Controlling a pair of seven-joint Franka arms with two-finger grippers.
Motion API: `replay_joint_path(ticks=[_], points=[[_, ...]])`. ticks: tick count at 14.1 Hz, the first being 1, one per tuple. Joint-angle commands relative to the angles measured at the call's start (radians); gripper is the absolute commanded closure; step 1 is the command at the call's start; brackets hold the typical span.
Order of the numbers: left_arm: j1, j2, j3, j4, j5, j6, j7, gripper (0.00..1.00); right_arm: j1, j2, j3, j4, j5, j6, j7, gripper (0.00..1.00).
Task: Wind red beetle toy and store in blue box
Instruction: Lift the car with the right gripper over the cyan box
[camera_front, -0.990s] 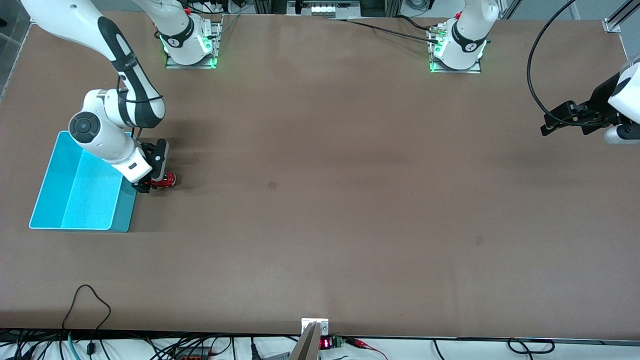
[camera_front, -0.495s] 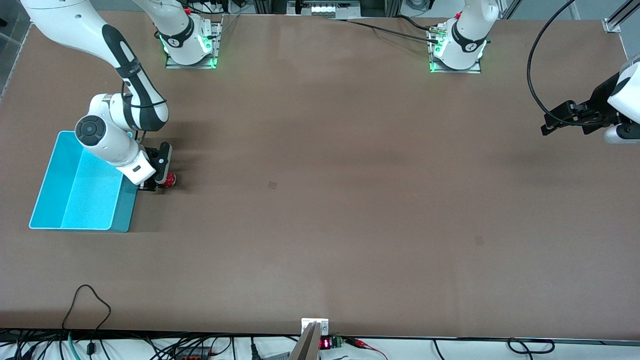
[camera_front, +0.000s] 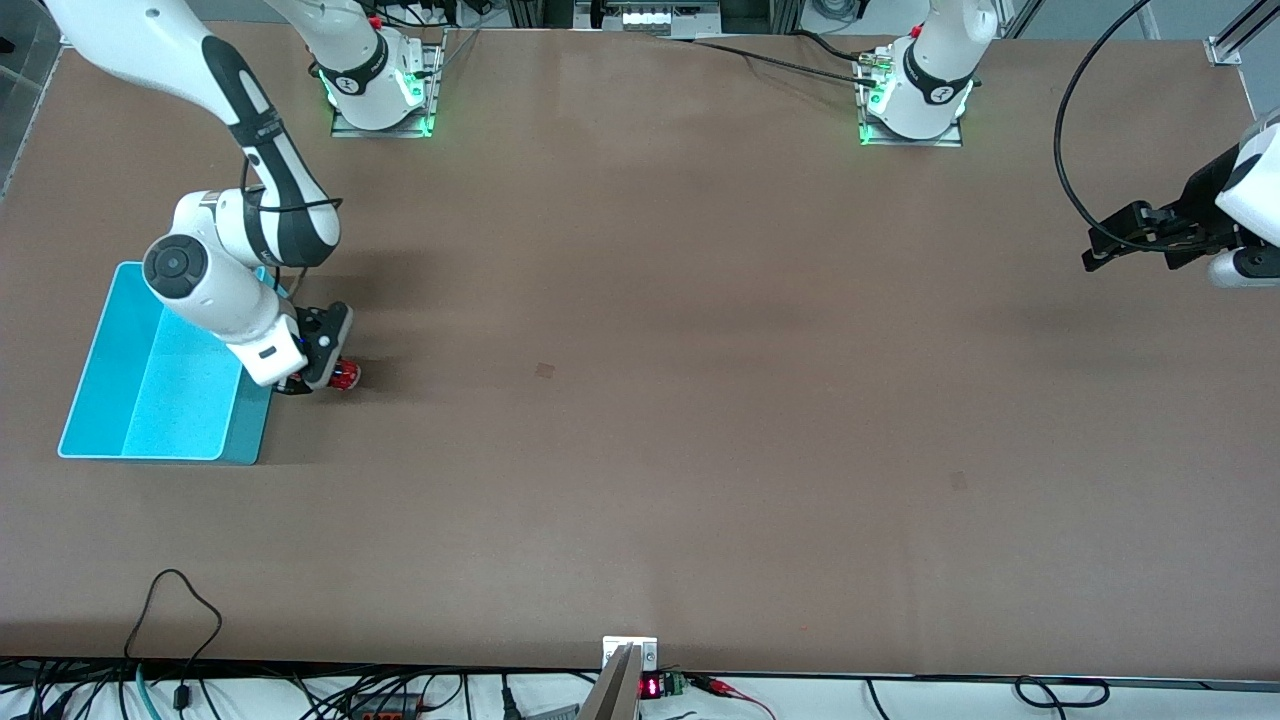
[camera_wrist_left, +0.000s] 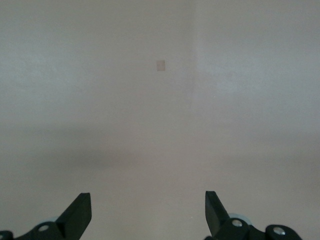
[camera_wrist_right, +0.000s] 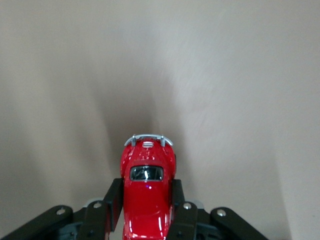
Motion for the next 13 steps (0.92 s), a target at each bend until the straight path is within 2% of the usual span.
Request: replay_joint_path(ticks=[1, 2, 4, 5, 7, 11, 13], points=[[0.003, -0.003, -0.006, 0.007, 0.017, -0.004, -0.005, 0.0, 0.021, -0.013, 0.007, 0.216, 0.066, -0.3, 0.185, 0.99], [0.003, -0.003, -0.004, 0.007, 0.017, -0.002, -0.005, 0.0, 0.009, -0.014, 0.002, 0.285, 0.088, -0.395, 0.22, 0.99], [0.003, -0.002, -0.004, 0.007, 0.017, 0.001, -0.005, 0.0, -0.063, -0.02, -0.006, 0.351, 0.089, -0.473, 0.244, 0.99], [0.003, -0.002, -0.004, 0.007, 0.017, 0.001, -0.005, 0.0, -0.086, -0.028, -0.033, 0.351, 0.091, -0.475, 0.294, 0.98], [0.003, -0.002, -0.004, 0.009, 0.017, 0.001, -0.005, 0.0, -0.083, -0.03, -0.132, 0.351, 0.099, -0.504, 0.482, 0.97], [0.003, 0.0, -0.004, 0.009, 0.017, 0.012, -0.005, 0.0, -0.082, 0.013, -0.226, 0.345, 0.088, -0.488, 0.763, 0.97], [0.003, -0.002, -0.004, 0.009, 0.017, 0.012, -0.005, 0.0, -0.082, 0.059, -0.256, 0.333, 0.08, -0.423, 0.852, 0.97]])
